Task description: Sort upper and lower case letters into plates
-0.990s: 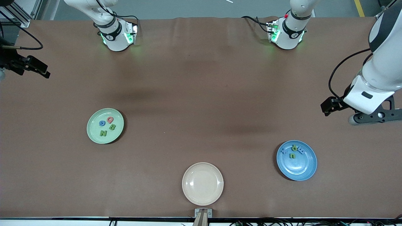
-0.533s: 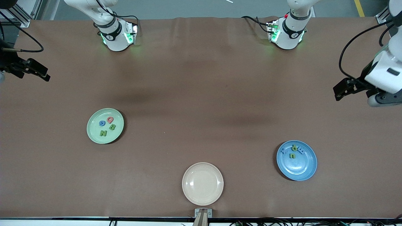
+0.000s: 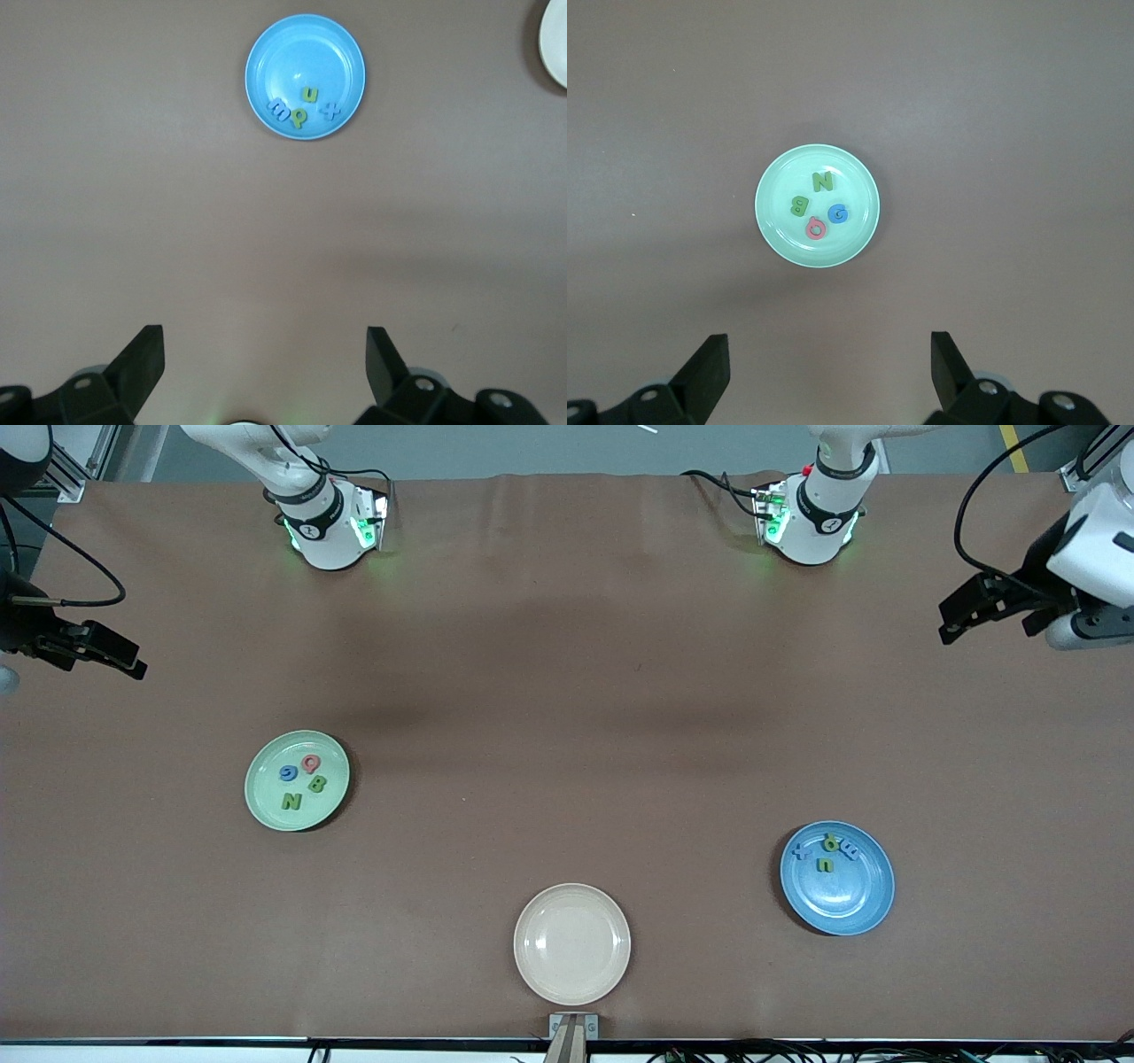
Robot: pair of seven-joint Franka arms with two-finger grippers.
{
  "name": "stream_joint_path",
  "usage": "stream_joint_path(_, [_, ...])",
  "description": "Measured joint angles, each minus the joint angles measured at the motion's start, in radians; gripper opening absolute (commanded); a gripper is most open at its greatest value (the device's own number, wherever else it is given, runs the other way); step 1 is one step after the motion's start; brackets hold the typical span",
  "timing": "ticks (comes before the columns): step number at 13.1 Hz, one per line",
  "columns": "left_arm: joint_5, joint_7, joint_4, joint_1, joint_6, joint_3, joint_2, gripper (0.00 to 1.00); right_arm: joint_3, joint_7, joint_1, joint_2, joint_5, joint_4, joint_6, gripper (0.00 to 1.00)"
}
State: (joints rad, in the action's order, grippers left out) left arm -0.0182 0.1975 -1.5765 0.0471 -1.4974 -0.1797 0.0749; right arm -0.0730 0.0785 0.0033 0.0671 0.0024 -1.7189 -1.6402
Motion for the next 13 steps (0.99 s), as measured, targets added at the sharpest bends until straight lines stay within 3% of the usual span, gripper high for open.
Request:
stream_joint_path(4, [0.000,-0.064,-0.067,-0.043,-0.002,0.057,0.071,1.00,0.007,0.000,0.000,0.000,0.003,0.007,0.002,1.00])
stream_joint_path(13, [0.000,-0.078,-0.069,-0.045,-0.020,0.058,0.061,1.00,0.017,-0.011,0.001,0.000,0.004,0.008,0.002,1.00])
